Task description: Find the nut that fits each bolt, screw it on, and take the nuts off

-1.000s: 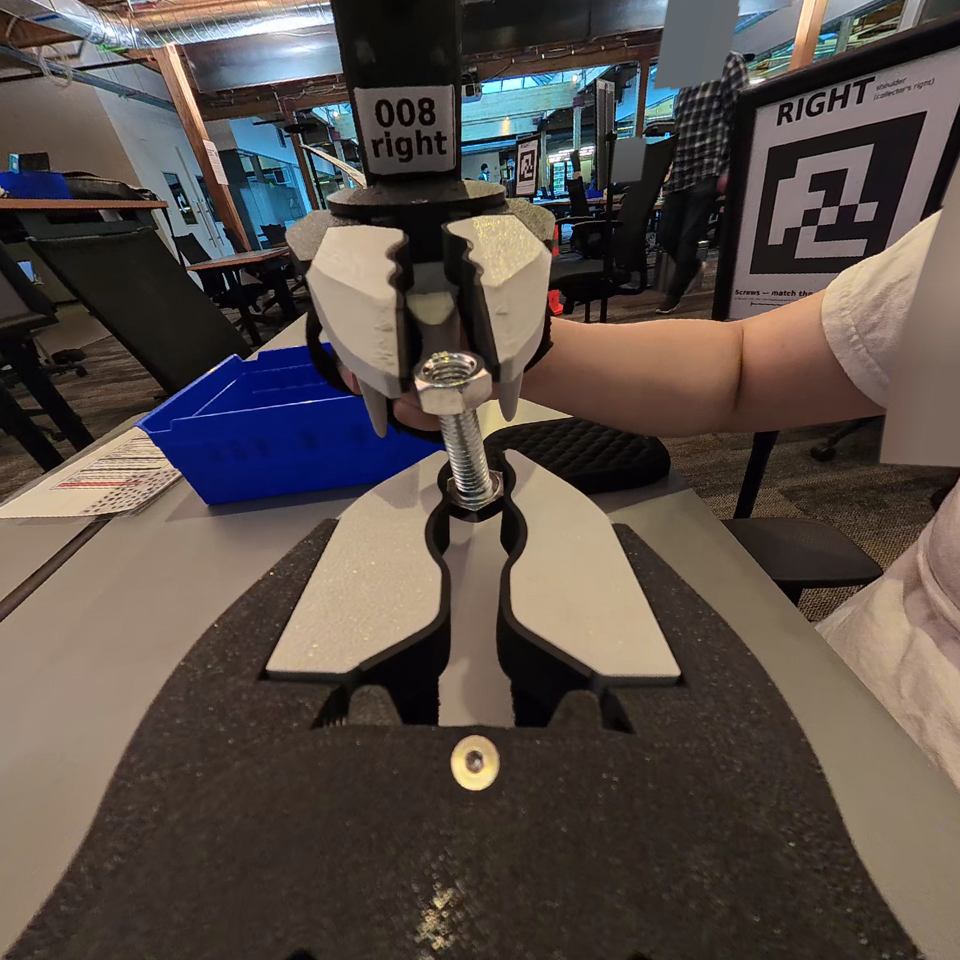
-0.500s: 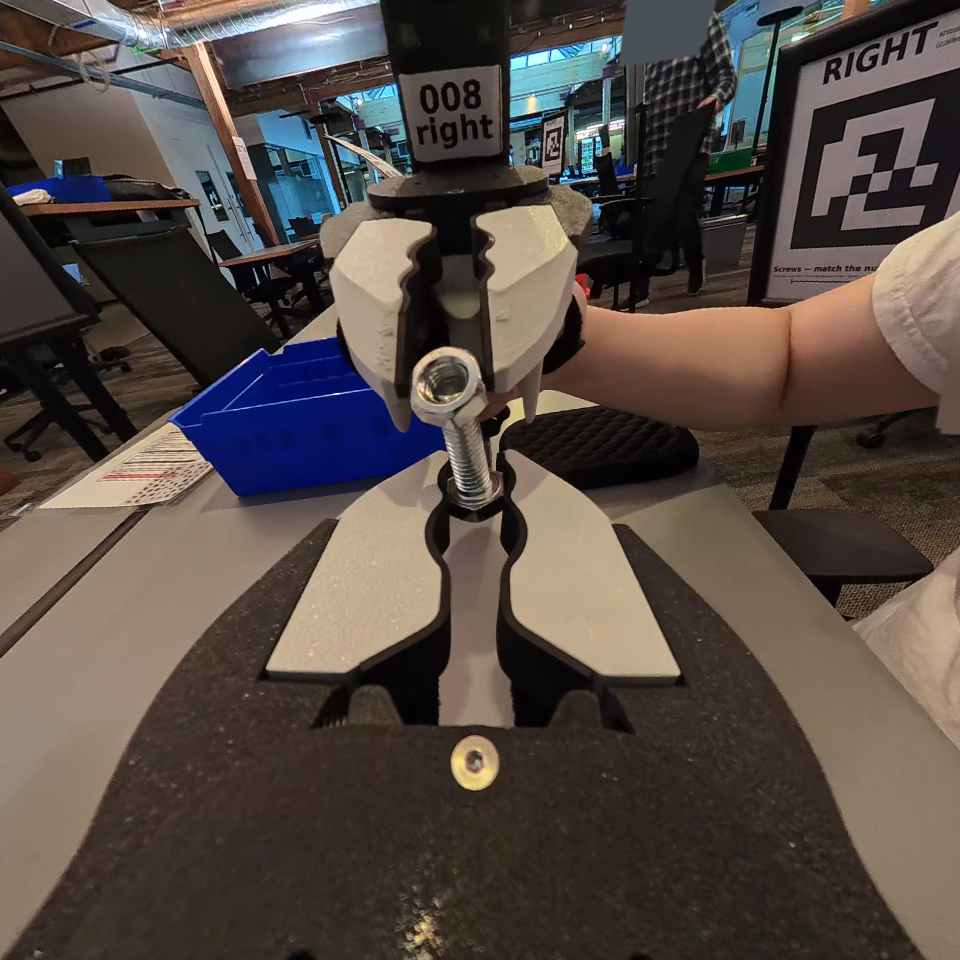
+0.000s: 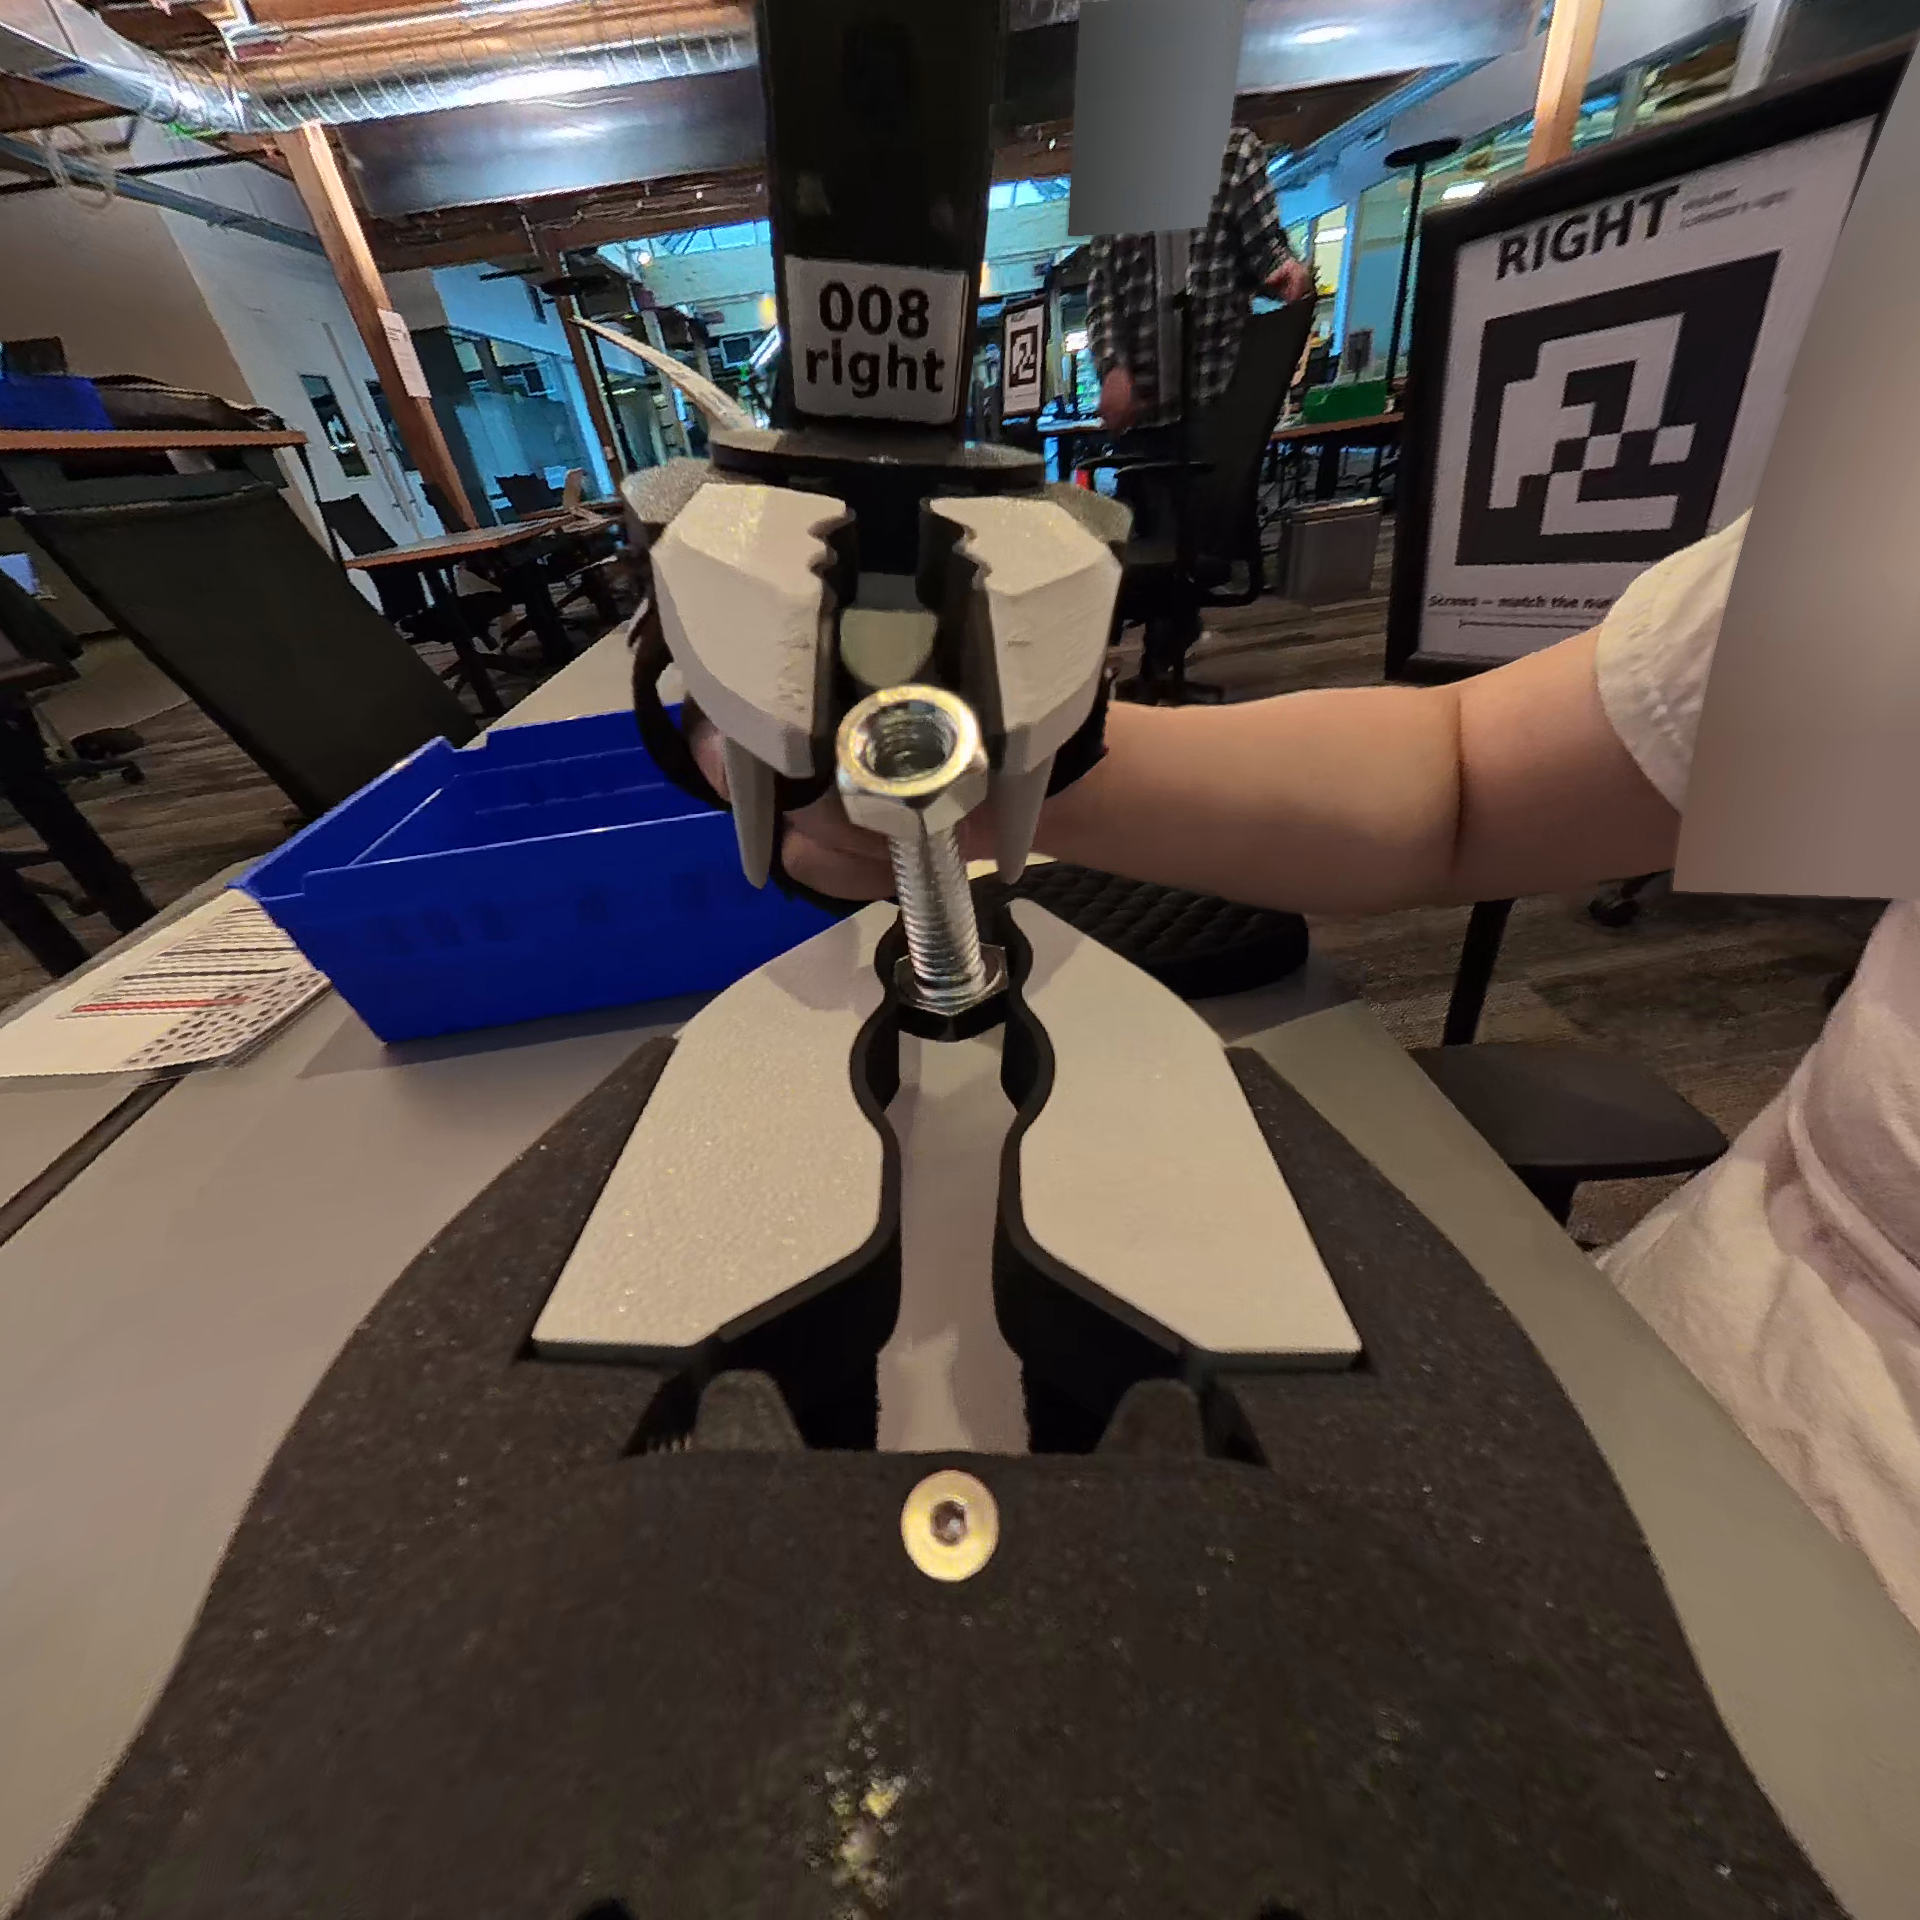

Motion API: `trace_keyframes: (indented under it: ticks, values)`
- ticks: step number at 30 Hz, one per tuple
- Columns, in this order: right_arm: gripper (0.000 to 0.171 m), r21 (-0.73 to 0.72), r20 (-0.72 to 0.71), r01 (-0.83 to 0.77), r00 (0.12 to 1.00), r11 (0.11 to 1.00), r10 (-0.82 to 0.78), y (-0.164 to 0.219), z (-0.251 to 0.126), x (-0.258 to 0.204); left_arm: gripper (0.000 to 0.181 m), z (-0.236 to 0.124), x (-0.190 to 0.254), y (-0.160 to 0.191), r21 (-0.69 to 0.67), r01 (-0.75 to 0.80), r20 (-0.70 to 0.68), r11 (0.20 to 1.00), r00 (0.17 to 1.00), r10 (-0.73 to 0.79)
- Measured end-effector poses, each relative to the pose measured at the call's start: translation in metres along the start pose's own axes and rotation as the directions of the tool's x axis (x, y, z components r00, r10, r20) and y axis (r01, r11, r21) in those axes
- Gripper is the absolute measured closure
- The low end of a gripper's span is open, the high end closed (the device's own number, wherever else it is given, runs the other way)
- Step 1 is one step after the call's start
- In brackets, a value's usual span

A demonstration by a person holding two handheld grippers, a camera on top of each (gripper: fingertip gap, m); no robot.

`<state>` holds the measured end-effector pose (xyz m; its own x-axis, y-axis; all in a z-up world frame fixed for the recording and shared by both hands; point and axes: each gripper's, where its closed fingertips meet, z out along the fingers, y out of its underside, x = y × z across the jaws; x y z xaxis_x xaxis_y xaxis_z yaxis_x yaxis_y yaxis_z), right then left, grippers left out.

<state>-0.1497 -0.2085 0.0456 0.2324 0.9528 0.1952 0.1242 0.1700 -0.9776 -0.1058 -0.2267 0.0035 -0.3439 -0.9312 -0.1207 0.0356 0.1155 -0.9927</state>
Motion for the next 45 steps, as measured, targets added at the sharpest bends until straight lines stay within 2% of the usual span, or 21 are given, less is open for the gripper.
trace_keyframes:
  ticks: [8,12,21,45]
  values:
    - [0.154,0.114,-0.046,0.051,0.998,0.992,-0.046,-0.013,0.003,0.000,0.168,-0.005,0.005,-0.015,0.089,0.064,-0.057,0.994,0.997,-0.059]
    - [0.154,0.156,-0.051,0.037,0.998,0.987,-0.030,-0.016,0.003,0.001,0.168,-0.007,0.005,-0.018,0.093,0.068,-0.062,0.993,0.996,-0.063]
    - [0.154,0.125,0.060,-0.023,0.998,0.992,0.016,-0.014,0.002,-0.005,0.168,-0.006,0.011,-0.015,0.071,0.070,-0.108,0.995,0.992,-0.062]
    - [0.154,0.100,0.038,-0.051,0.998,0.994,0.047,-0.003,-0.010,0.001,0.167,-0.002,0.006,0.000,-0.016,0.111,-0.099,0.994,0.989,-0.112]
